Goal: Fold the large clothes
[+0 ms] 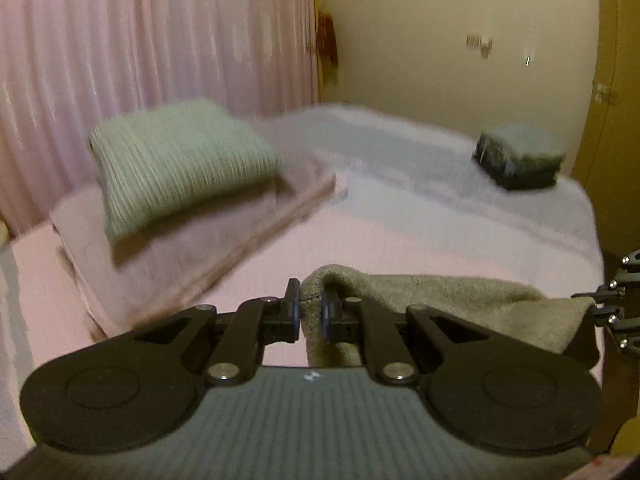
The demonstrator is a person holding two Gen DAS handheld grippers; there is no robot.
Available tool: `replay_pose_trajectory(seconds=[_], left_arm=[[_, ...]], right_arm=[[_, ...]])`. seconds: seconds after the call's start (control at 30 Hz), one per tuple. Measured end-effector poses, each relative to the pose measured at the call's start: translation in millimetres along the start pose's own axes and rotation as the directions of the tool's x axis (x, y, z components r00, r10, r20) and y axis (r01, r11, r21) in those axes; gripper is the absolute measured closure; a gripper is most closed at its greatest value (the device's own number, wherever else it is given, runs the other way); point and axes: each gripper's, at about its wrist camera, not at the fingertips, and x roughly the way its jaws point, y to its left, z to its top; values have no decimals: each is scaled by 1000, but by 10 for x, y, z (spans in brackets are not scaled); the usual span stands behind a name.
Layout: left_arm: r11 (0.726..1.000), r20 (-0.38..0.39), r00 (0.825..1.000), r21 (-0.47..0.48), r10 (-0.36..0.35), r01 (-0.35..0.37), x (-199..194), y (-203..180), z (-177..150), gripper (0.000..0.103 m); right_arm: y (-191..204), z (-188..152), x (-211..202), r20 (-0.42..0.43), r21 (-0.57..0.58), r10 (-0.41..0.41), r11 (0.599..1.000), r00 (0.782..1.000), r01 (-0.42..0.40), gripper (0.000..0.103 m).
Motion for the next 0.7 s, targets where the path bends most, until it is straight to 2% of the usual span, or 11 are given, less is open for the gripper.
replay_pose_trajectory(seconds=[0.13,0.23,0.3,0.4,0.47,0.57,0.6,0.7], left_arm=[[1000,106,994,21,16,-19,-708,-9,398,95],[997,192,981,60,38,-50,-1212,-62,749,95],[994,247,968,90,37,-61,-1460,-126,1054,95],[990,309,951,131,12,-55,-1620,-316,1549,95],[981,334,942,188,-12,-55,-1585,-531,1893,95],[963,343,937,266,-61,-34,-1289,-934,2394,95],[958,337,938,285,-83,-17,-1103,-1094,2558,95],[940,293,945,338,-145,39,-259,-1633,2970,95]], right_arm=[[-200,454,-653,72,78,16,997,997,-22,99],[-209,857,-1101,145,150,51,986,988,-73,99],[-234,1044,-1449,202,169,61,981,978,-96,99],[-385,1189,-1843,275,231,82,962,958,-148,99],[-608,1283,-2028,311,282,81,944,947,-173,99],[-1059,1306,-2263,339,365,64,911,939,-194,99],[-1229,1311,-2410,340,389,50,902,939,-189,99],[-1789,1071,-2441,307,454,-8,880,952,-140,99]])
